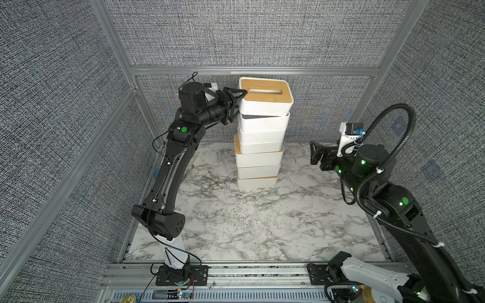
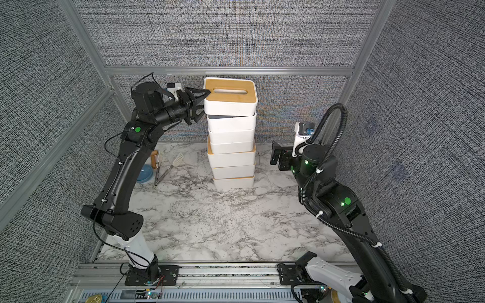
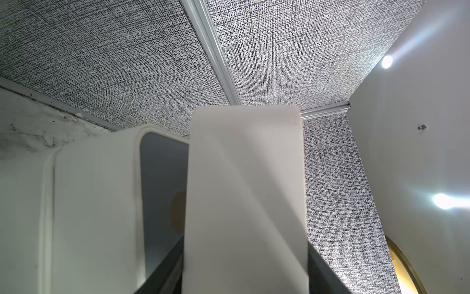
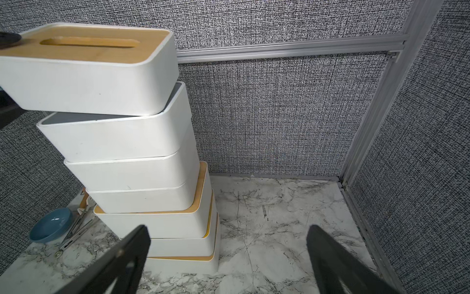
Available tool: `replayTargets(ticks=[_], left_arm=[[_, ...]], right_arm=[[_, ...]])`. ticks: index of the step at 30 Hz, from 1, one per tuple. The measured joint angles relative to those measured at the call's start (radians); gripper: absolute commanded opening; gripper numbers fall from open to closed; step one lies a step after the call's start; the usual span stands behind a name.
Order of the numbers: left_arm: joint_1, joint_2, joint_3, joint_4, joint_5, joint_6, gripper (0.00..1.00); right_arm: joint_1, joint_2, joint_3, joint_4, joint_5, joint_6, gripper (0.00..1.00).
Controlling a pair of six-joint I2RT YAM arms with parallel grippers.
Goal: Stack the tissue boxes
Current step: Place the tissue box at the tissue box.
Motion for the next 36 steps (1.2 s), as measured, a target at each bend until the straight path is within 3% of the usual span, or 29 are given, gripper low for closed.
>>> replayTargets(ticks=[29,31,32,36], left_arm=[[-0.001,0.003,0.024,-0.042,0.0,0.052,0.75],[-0.001,0.005,0.028,-0.052,-0.001,0.056,0.85],[-0.001,0.008,0.034,-0.059,-0.001,0.059,0.99],[0.001,0.024,0.075,-0.089,-0.008,0.077,1.0]], right_arm=[[0.0,0.02,0.0,0.016,-0.011,-0.008,0.99],[0.0,0.019,0.0,0.019,-0.011,-0.008,0.99],[0.0,0.019,0.0,0.021,-0.011,-0.008,0.99],[0.0,0.019,0.0,0.022,-0.011,-0.008,0.99]])
